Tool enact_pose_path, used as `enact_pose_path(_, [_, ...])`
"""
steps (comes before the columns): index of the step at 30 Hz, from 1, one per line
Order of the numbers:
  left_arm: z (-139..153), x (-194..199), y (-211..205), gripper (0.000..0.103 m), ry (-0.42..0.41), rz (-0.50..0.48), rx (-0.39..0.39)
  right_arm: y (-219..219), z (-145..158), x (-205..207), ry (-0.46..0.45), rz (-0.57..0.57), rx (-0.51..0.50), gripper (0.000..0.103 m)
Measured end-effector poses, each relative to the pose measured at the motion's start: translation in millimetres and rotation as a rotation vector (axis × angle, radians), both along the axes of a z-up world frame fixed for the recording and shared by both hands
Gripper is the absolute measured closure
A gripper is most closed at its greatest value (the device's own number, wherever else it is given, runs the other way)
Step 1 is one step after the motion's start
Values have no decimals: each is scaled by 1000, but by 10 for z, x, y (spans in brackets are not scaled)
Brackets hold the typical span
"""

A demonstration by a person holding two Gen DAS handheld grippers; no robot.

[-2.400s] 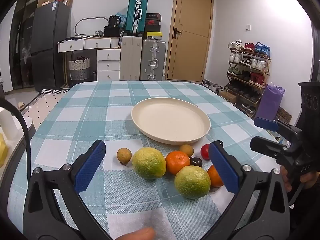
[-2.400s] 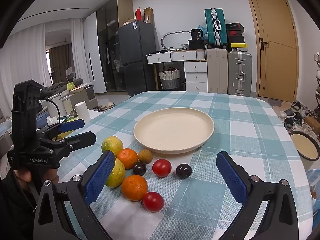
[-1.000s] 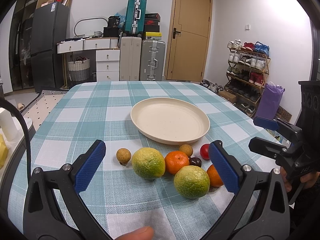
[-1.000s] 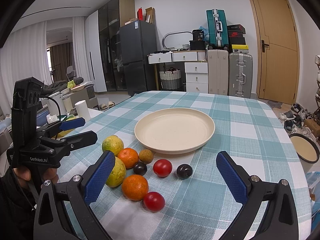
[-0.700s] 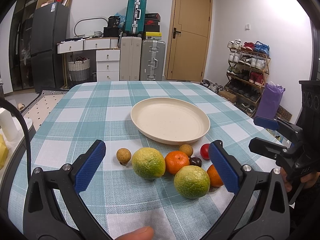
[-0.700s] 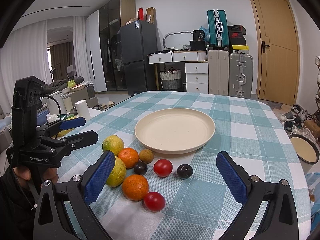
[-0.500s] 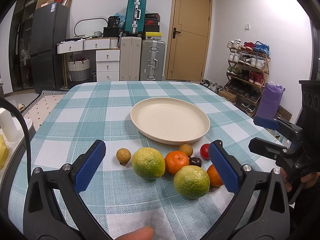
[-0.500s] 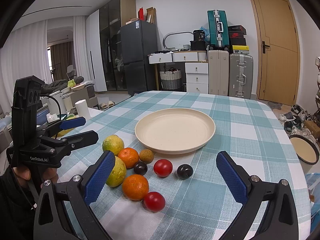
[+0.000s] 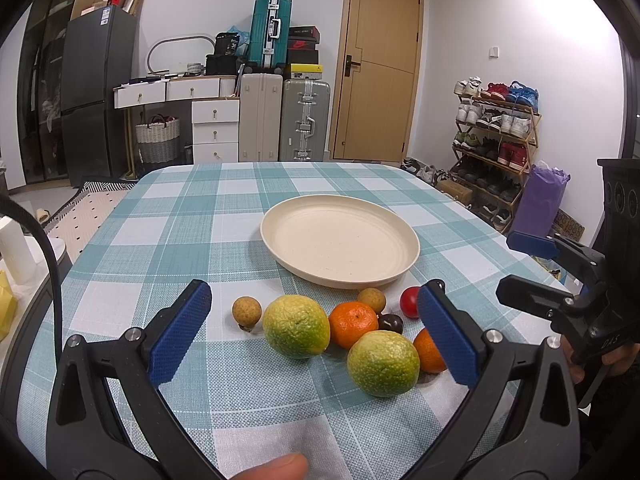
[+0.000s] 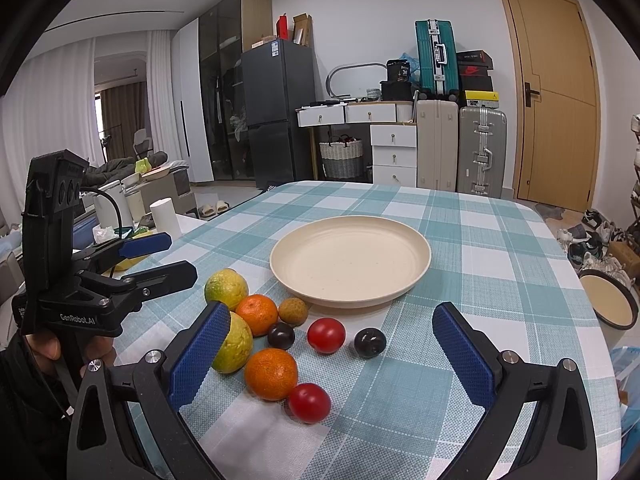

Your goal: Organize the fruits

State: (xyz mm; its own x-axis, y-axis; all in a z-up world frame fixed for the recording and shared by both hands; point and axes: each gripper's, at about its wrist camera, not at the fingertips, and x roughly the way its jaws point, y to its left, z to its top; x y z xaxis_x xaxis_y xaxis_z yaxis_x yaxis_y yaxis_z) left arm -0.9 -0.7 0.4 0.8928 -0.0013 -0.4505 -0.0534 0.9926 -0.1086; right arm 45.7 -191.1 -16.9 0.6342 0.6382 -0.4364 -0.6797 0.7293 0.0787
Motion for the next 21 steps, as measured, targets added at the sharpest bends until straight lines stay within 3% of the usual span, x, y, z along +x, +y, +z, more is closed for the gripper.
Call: enact_pose_path(21, [1, -3, -5, 0, 0, -1, 2, -11, -10, 17, -1, -2, -1, 0])
